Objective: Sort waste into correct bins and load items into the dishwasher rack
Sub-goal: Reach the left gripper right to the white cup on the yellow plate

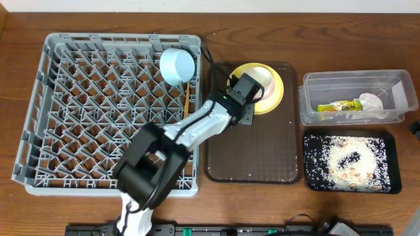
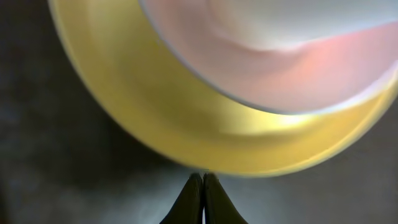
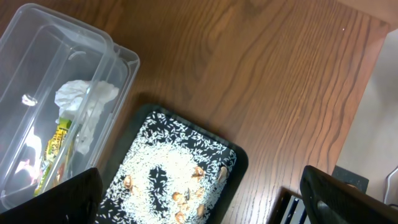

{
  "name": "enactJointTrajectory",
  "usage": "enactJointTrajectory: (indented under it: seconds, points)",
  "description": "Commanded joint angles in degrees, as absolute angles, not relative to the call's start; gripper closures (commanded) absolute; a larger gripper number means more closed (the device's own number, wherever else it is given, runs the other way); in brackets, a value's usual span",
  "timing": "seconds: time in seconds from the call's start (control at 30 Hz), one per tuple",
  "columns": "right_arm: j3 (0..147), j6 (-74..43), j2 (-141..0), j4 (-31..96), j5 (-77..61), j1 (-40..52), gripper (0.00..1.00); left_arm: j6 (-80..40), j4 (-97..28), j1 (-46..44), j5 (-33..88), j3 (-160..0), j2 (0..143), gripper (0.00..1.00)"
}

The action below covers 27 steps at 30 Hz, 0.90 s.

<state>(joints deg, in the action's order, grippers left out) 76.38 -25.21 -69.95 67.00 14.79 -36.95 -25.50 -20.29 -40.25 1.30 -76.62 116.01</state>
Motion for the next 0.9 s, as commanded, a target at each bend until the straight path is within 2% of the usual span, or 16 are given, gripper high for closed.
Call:
enactJointTrajectory:
  seconds: [0.0,0.3,0.63,0.87]
  points:
    - [76.6,-25.2,-69.8,67.1,14.9,-37.6,0.01,-25.5,-18.3,-40.2,0.6,-76.2,117.7,0.94]
    - [76.6,-25.2,-69.8,67.1,14.9,-37.6,0.01,-25.6,-17.3,-40.2,0.6,-76.2,117.1,0.94]
    - [76.6,-25.2,-69.8,67.1,14.9,-37.6,0.01,-25.6,-15.2,-40.2,0.3,-76.3,110.1,0.94]
    - [76.6,-25.2,-69.8,67.1,14.9,-37.6,0.01,-25.6,-14.4,-40.2,-1.1,-76.3,113.1,0.94]
